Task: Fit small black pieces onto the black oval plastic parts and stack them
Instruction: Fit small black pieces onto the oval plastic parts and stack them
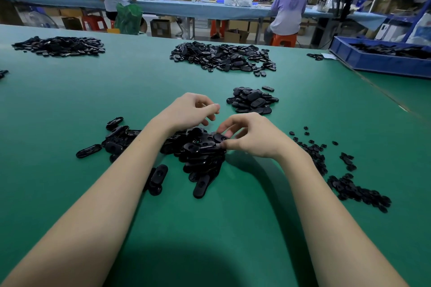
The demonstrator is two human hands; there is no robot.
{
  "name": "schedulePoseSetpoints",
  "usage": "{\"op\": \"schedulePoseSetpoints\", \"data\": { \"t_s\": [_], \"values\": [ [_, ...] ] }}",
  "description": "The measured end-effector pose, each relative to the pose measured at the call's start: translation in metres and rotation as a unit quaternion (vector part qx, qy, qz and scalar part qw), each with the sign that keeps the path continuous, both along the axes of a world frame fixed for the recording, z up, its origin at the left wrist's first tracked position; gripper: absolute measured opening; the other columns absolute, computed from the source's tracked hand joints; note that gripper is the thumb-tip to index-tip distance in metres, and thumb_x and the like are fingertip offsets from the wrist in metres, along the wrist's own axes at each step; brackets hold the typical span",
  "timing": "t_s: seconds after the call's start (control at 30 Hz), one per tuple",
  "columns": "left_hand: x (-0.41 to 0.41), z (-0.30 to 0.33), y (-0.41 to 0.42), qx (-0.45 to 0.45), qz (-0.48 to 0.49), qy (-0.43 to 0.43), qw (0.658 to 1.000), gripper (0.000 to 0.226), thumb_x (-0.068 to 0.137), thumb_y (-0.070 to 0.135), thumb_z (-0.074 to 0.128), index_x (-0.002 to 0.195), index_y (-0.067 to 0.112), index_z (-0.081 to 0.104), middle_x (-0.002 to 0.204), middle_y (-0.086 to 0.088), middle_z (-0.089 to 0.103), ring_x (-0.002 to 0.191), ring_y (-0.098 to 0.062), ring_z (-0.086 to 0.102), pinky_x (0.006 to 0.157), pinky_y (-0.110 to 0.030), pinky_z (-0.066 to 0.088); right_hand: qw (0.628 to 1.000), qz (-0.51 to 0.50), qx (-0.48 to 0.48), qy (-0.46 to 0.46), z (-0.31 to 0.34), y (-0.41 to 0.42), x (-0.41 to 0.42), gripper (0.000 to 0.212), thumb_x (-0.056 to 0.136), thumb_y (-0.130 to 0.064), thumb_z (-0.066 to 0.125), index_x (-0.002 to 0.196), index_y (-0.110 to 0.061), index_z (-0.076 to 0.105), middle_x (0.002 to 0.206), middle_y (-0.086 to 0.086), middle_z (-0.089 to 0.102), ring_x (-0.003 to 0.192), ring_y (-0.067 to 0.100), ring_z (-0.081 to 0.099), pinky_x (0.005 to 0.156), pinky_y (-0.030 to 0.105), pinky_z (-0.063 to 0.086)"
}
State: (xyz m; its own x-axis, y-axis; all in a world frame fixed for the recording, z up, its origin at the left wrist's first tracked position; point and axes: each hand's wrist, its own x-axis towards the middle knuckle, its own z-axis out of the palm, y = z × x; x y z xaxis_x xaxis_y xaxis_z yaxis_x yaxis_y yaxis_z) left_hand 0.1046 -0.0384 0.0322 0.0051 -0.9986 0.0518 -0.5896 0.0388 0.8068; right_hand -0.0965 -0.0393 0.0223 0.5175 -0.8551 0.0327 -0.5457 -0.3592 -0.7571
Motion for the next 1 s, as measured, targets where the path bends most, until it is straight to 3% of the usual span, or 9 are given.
{"op": "schedulePoseSetpoints", "data": {
  "t_s": [0.17,0.3,0.47,0.6,0.67,0.77,0.87,1.0],
  "values": [
    [-0.014,0.001,0.002,0.004,-0.025,0.015,1.000,0.020,0.097,0.039,0.061,0.096,0.023,0.074,0.088,0.010,0.077,0.074,-0.004,0.071,0.069,-0.022,0.050,0.996,-0.070,-0.049,-0.023,0.006,-0.005,-0.020,0.023,0.083,-0.023,0.083,0.100,-0.035,0.074,0.094,-0.013,0.073,0.068,-0.004,0.063,0.063,0.013,0.047],
    [-0.037,-0.001,0.003,0.054,-0.065,0.183,0.980,0.014,0.096,0.026,0.068,0.099,0.014,0.073,0.095,-0.005,0.077,0.080,-0.013,0.073,0.074,-0.022,0.058,0.988,-0.117,-0.083,-0.058,0.013,-0.007,-0.032,0.027,0.081,-0.016,0.083,0.101,-0.029,0.072,0.094,-0.008,0.073,0.071,0.008,0.064,0.059,0.006,0.043],
    [-0.063,-0.007,0.006,0.053,-0.022,0.282,0.958,0.005,0.093,0.004,0.069,0.091,0.008,0.071,0.078,-0.011,0.075,0.072,-0.014,0.072,0.071,-0.020,0.060,0.988,-0.131,-0.070,-0.049,0.022,-0.005,-0.045,0.020,0.084,-0.018,0.080,0.101,-0.028,0.074,0.095,-0.009,0.075,0.081,0.011,0.068,0.071,0.017,0.052],
    [-0.080,-0.009,0.010,0.085,0.015,0.332,0.939,0.012,0.093,-0.002,0.064,0.088,0.009,0.060,0.088,-0.018,0.075,0.078,-0.021,0.076,0.081,-0.025,0.060,0.967,-0.225,-0.089,0.074,0.031,-0.009,-0.072,0.008,0.086,-0.028,0.070,0.087,-0.033,0.076,0.086,-0.018,0.073,0.085,0.008,0.068,0.078,0.027,0.056],
    [-0.087,-0.010,0.012,0.088,0.014,0.365,0.927,0.015,0.093,-0.007,0.061,0.091,0.006,0.055,0.094,-0.021,0.071,0.079,-0.023,0.077,0.080,-0.025,0.061,0.957,-0.237,-0.046,0.162,0.033,-0.011,-0.086,0.006,0.084,-0.032,0.072,0.081,-0.035,0.076,0.089,-0.014,0.074,0.092,0.014,0.068,0.089,0.035,0.058],
    [-0.091,-0.013,0.017,0.093,0.000,0.363,0.927,0.020,0.093,-0.009,0.060,0.105,0.006,0.055,0.108,-0.016,0.067,0.085,-0.027,0.077,0.085,-0.026,0.059,0.943,-0.219,0.023,0.249,0.031,-0.011,-0.097,0.005,0.076,-0.038,0.082,0.074,-0.037,0.078,0.096,-0.009,0.075,0.096,0.016,0.067,0.091,0.034,0.056],
    [-0.090,-0.015,0.018,0.091,-0.011,0.345,0.934,0.030,0.093,-0.010,0.059,0.117,0.007,0.059,0.115,-0.016,0.063,0.085,-0.027,0.077,0.087,-0.025,0.059,0.942,-0.204,0.064,0.260,0.027,-0.010,-0.098,0.010,0.069,-0.039,0.090,0.072,-0.039,0.080,0.095,-0.012,0.076,0.096,0.011,0.066,0.088,0.030,0.054],
    [-0.089,-0.013,0.018,0.082,-0.028,0.341,0.936,0.032,0.092,-0.012,0.058,0.118,0.008,0.065,0.108,-0.014,0.064,0.085,-0.028,0.077,0.077,-0.021,0.060,0.945,-0.195,0.075,0.253,0.024,-0.010,-0.094,0.012,0.066,-0.038,0.092,0.070,-0.039,0.080,0.089,-0.013,0.077,0.094,0.009,0.068,0.090,0.031,0.055]
  ]
}}
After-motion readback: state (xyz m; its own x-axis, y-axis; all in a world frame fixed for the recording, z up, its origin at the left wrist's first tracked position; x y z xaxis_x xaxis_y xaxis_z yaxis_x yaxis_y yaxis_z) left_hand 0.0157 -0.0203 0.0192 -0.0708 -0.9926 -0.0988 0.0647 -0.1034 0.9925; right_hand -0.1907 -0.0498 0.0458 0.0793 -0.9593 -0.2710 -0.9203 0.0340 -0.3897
